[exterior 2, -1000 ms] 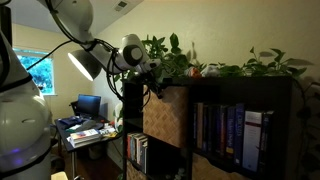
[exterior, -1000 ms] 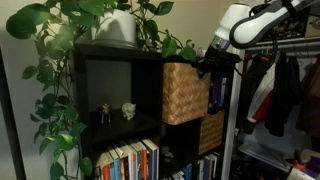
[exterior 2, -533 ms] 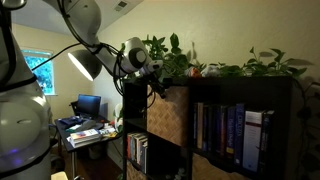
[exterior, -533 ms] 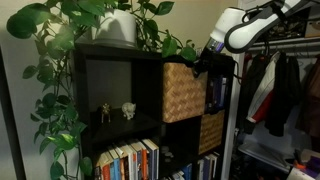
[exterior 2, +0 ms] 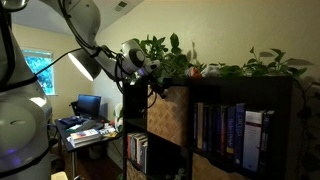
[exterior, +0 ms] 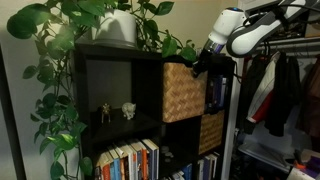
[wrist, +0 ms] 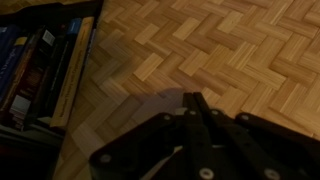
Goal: Slightly pull the basket and pick up two pairs of socks and place them on top of the book shelf. Push the basket back inward.
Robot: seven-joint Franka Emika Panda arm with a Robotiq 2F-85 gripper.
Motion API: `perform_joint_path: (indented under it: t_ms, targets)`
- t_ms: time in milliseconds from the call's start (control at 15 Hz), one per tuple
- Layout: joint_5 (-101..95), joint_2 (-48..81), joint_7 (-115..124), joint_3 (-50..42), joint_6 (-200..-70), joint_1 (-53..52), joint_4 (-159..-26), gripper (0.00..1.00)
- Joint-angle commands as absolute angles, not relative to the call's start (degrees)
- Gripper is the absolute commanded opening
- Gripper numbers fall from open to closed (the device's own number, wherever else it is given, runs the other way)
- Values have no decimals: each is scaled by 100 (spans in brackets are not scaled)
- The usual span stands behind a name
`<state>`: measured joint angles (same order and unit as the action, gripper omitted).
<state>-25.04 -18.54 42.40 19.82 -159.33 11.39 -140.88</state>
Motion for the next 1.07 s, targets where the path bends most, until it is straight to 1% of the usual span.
perform_joint_path:
  t_ms: [0,133,200,267,400,467,600,733,933,1000]
  targets:
    - [-3153,-1477,4611,2139,-16339,1610,-13757,5]
    - [-3061,-1546,4543,2098,-16092,1466,-13784,6]
    - [-2922,-1568,4403,2042,-15952,1349,-13794,31]
    - [-2763,-1657,4202,1980,-15737,1201,-13831,31]
    - [-2434,-1741,3878,1864,-15480,1028,-13831,40]
    - [-2390,-1771,3798,1743,-15329,919,-13801,46]
    - [-2036,-1839,3467,1589,-14961,746,-13731,61]
    - [-1582,-1886,3062,1412,-14513,524,-13626,72]
    - [-972,-1945,2564,1230,-13621,270,-13385,93]
    - [-854,-1965,2452,1182,-13382,211,-13311,98]
